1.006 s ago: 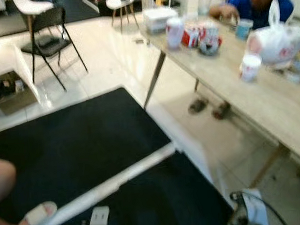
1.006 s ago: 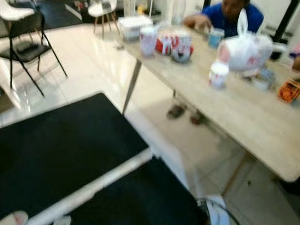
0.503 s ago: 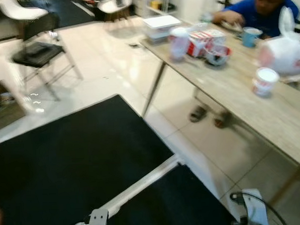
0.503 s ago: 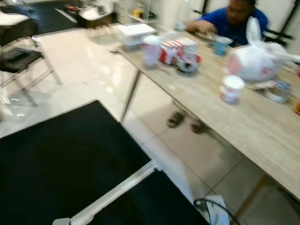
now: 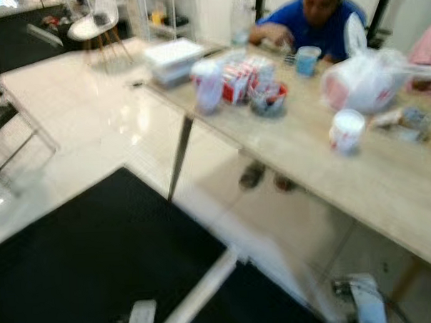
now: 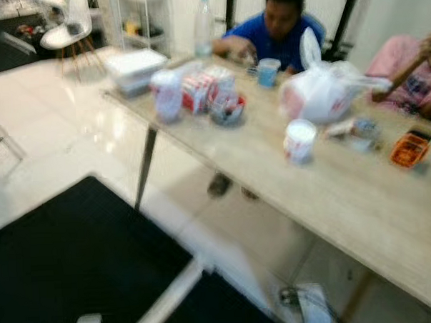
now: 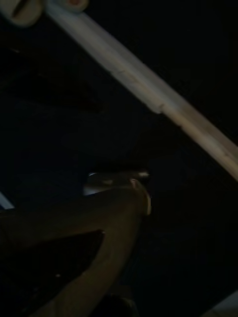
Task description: Restocking fridge
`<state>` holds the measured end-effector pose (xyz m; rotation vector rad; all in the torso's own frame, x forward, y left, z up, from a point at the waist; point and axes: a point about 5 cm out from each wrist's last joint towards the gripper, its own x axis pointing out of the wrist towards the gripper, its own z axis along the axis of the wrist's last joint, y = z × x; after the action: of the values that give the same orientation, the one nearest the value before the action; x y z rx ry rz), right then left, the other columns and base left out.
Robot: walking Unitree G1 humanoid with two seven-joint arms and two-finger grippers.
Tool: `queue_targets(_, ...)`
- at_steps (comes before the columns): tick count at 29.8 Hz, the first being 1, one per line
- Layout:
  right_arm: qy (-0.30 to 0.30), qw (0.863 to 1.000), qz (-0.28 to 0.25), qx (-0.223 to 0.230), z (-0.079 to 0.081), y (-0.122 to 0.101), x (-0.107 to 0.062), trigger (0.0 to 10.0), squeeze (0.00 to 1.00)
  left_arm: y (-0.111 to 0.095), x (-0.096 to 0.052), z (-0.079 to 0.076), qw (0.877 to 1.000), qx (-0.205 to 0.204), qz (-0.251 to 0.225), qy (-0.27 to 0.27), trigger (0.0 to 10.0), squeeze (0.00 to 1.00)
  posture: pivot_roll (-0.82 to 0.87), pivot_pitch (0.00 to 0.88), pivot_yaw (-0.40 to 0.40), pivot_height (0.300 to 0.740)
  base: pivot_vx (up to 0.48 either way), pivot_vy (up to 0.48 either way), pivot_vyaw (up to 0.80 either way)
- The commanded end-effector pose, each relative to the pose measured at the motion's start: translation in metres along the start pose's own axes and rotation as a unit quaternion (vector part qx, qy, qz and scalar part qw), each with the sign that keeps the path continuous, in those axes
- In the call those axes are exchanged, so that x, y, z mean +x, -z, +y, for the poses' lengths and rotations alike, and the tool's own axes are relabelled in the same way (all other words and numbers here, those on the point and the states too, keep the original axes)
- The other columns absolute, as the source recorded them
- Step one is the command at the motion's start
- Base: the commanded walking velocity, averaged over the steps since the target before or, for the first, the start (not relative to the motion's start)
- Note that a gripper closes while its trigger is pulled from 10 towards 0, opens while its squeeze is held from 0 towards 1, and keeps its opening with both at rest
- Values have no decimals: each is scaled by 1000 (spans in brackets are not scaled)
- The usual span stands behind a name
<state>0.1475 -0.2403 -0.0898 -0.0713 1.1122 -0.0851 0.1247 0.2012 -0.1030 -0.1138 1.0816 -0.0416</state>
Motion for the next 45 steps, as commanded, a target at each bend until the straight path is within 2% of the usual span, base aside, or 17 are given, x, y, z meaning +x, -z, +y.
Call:
queue_targets(1,8,1000,-3,0,-5,-2,-1,10000,0,6,0,-3,1000,3,12,3,10000,0,-12,0,-5,740,364,0,0)
queue_targets(11,-1,1000,5,0,-3,-1,0,10000,0,6,0,-3,1000,3,10,-6,10000,0,-10,0,-6,740,327,0,-578)
queue_targets(28,-3,1000,17,-5,-1,2,0,10000,0,5,0,-1,1000,22,14,-12,10000,0,-11,0,2,740,0,0,-708)
queue_targets(45,13,1000,14,10,-3,-3,0,10000,0,-3,1,1,999,34,7,-15,10000,0,-12,0,10,740,0,0,-694)
